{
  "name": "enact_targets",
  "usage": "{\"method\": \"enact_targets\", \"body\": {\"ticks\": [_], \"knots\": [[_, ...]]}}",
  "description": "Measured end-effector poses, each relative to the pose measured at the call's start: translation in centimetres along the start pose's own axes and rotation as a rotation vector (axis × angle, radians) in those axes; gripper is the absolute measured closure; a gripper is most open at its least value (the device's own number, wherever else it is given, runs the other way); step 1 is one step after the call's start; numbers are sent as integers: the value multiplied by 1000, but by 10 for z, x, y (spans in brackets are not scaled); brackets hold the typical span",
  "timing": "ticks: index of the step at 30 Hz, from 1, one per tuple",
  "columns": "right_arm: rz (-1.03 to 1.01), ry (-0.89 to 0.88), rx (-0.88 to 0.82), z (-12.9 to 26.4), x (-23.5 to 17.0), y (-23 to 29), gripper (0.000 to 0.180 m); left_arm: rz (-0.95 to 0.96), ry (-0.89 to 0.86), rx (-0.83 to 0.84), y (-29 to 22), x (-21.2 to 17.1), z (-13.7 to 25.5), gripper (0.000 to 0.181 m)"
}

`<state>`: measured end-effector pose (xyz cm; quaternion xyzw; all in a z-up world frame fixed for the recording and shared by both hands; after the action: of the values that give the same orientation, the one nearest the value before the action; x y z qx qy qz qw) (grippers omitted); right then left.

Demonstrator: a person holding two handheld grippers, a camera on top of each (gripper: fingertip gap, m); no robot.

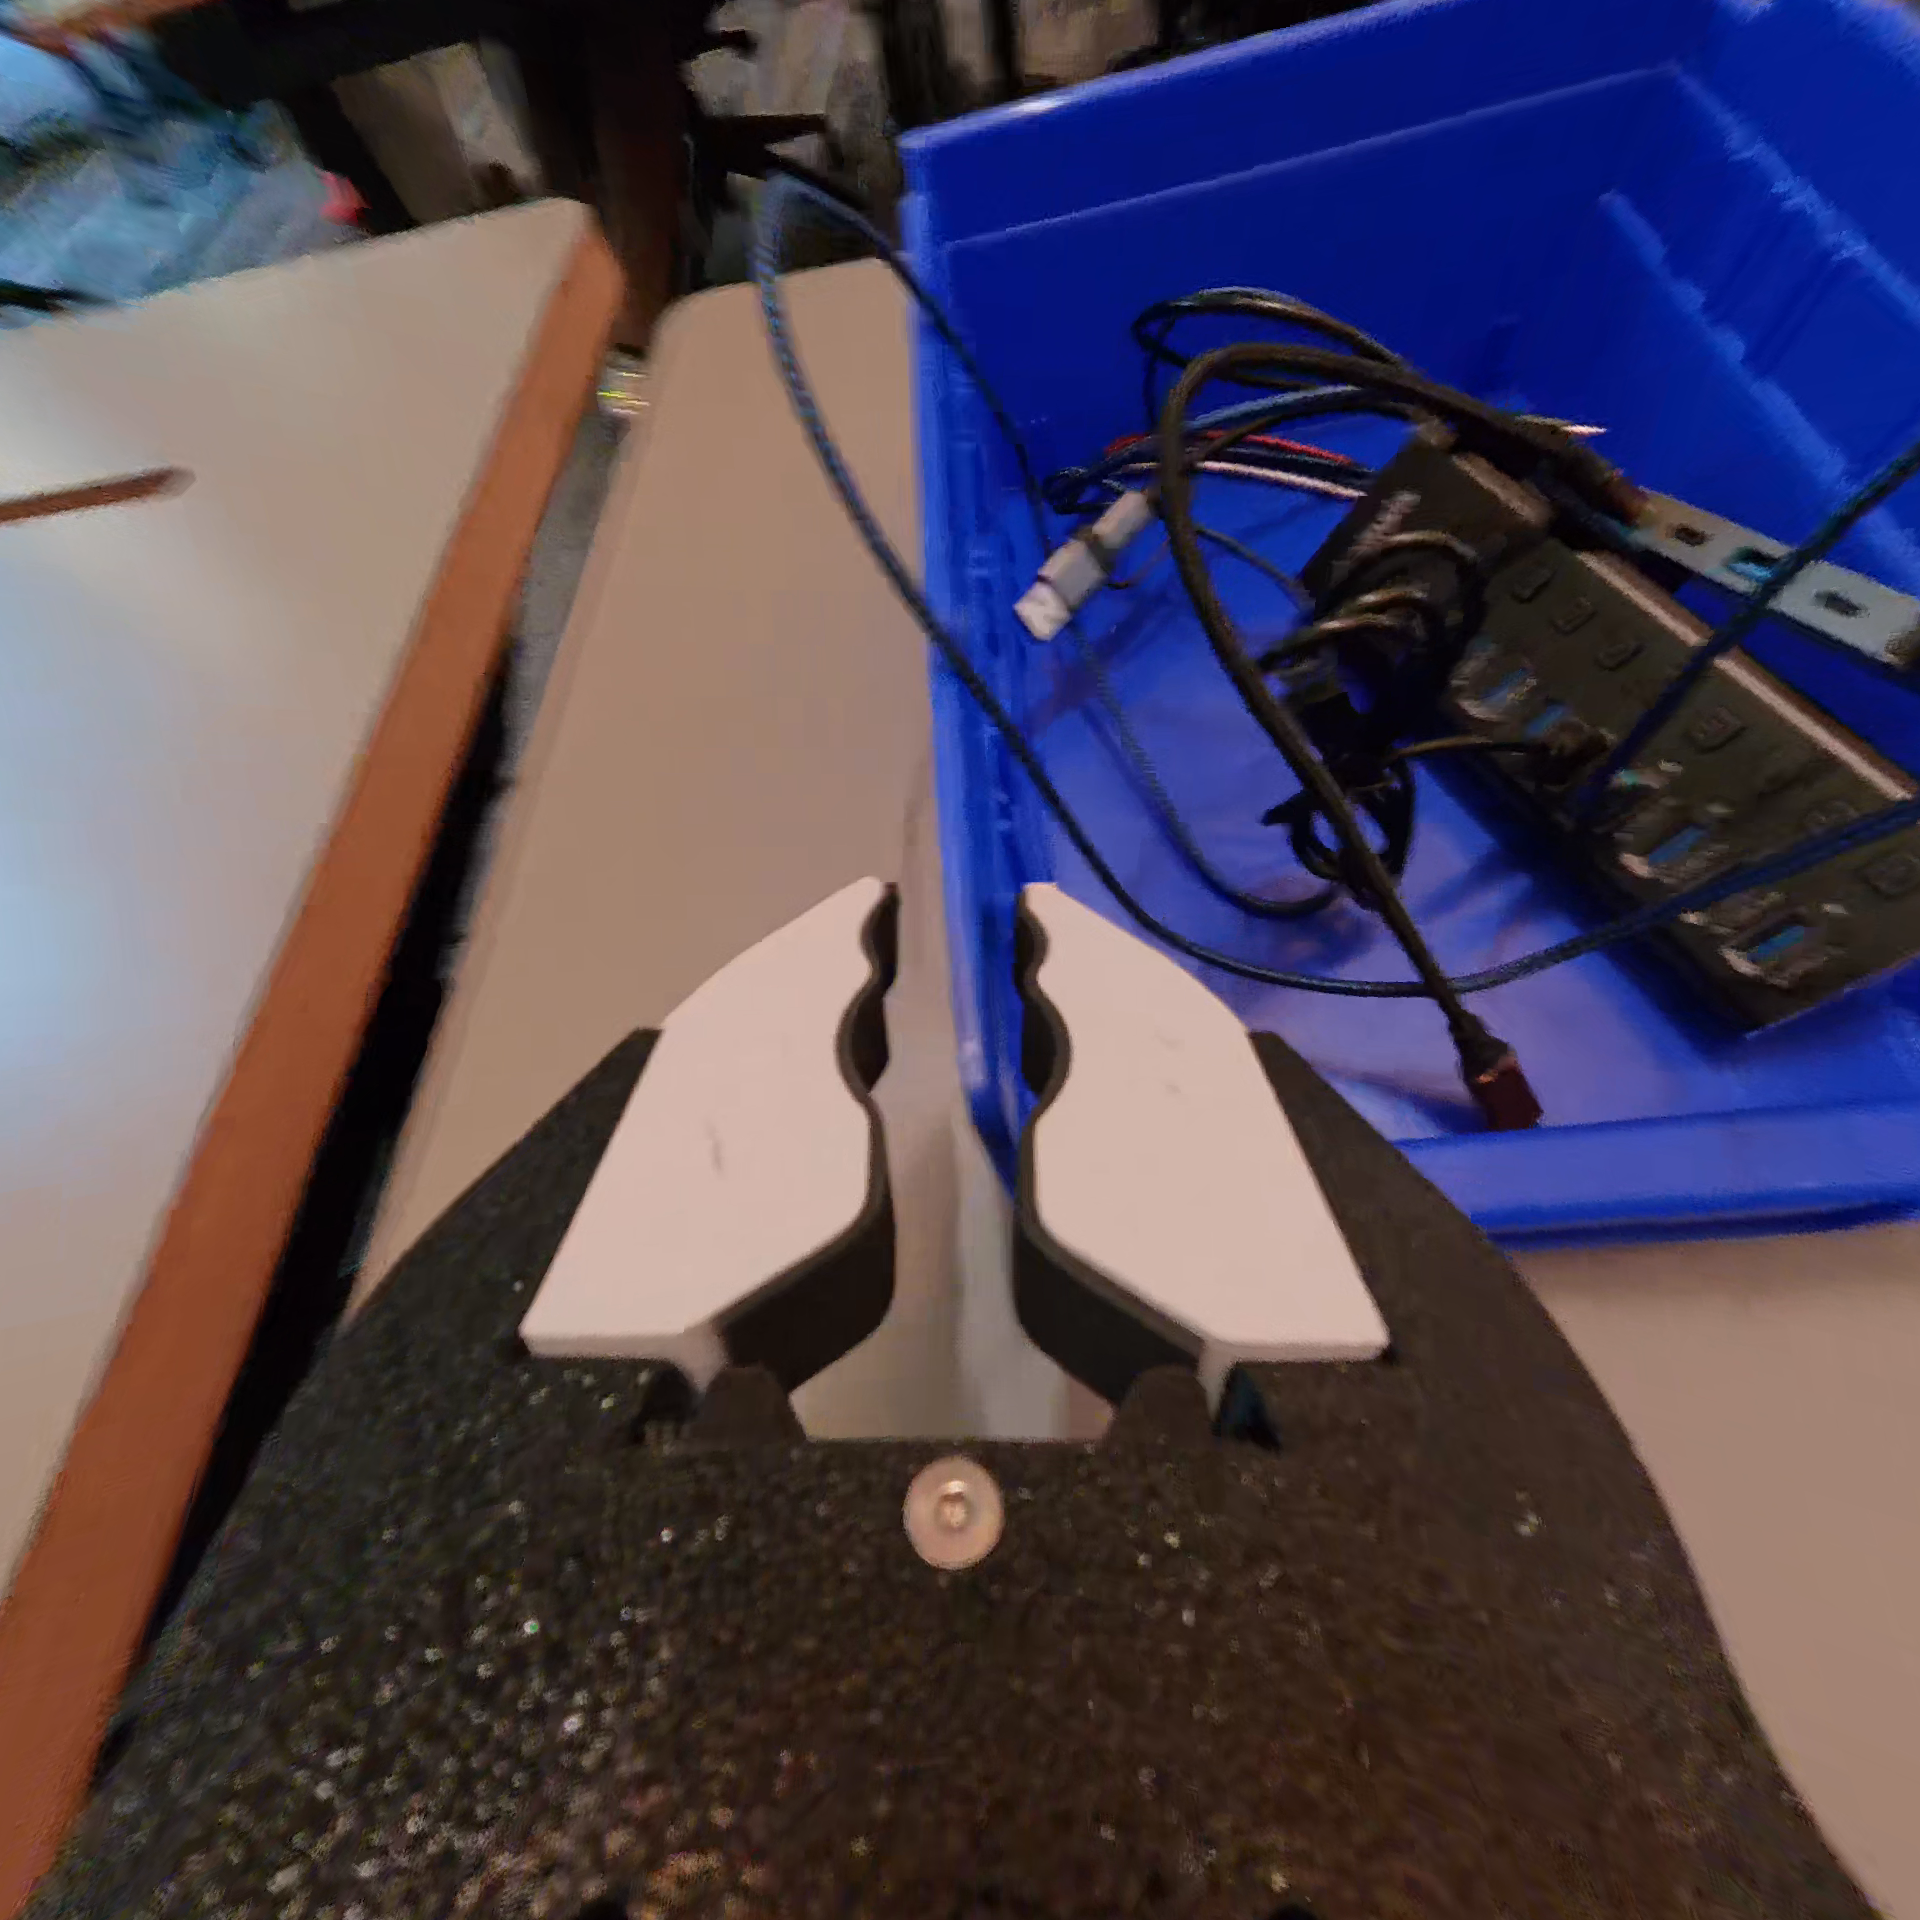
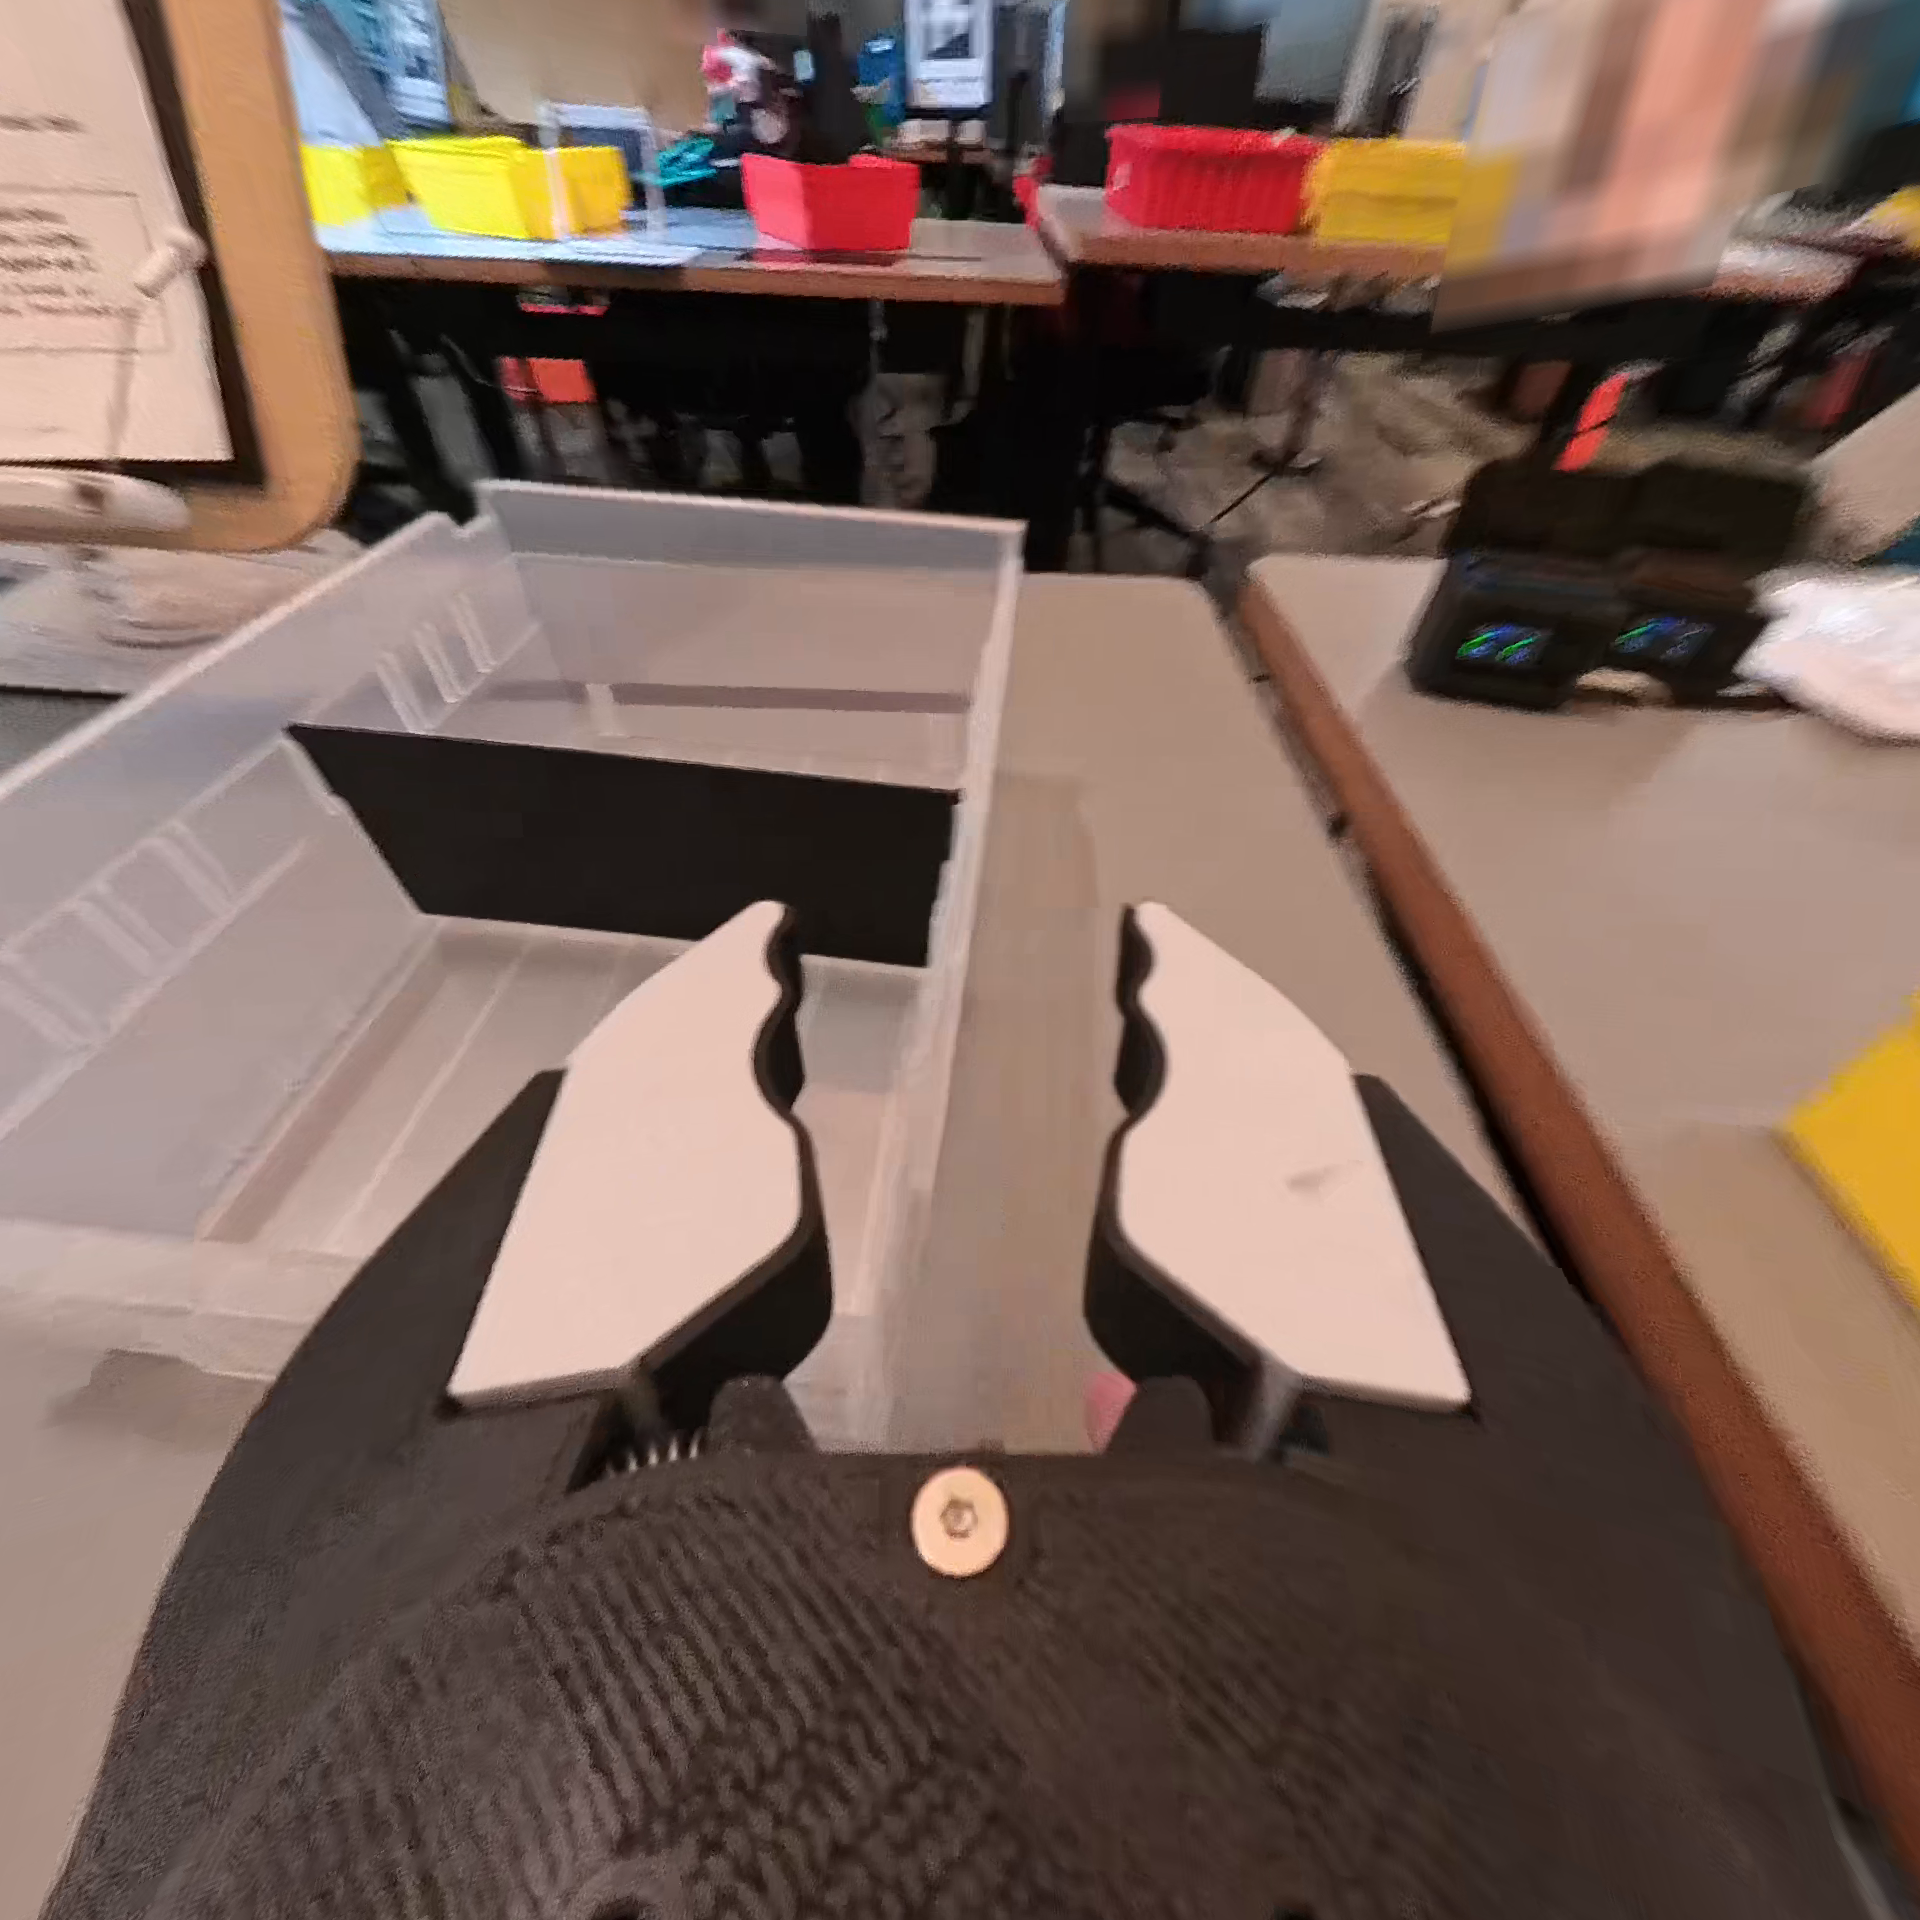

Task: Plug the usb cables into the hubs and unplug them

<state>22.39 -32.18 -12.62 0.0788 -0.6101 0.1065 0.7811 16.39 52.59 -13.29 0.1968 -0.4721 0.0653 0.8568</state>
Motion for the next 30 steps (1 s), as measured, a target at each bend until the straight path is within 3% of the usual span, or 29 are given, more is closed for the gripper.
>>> {"method": "enact_targets", "body": {"ticks": [2,6,8,10,12,19,23,30], "knots": [[77,-41,-83,22,12,9,109,5,-56,126,4,5,22,146],[171,-165,-67,55,23,46,110,116,-262,190,-1,17,88,153],[212,-197,-36,62,26,67,113,211,-288,-47,-23,26,108,155],[211,-237,31,62,28,90,117,329,-184,-374,-52,34,114,155],[197,-260,121,57,28,113,121,475,-69,-542,-75,39,105,154],[232,-218,402,42,18,174,121,807,204,-645,-118,49,37,151],[253,-184,448,49,10,177,122,757,340,-503,-126,49,4,149],[222,-132,465,59,-7,163,122,745,451,-478,-136,49,-21,143]]}}
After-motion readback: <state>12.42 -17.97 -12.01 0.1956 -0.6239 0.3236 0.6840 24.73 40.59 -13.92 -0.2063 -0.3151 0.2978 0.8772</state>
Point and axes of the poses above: each gripper's, where its closed fingertips meet, z back along the fingers, x out of its top, y = z × x across the jaws, the point moved 10 cm from there along z, back along the fingers, and after that the axes turned 10 degrees about x, right-handed, at the moved point
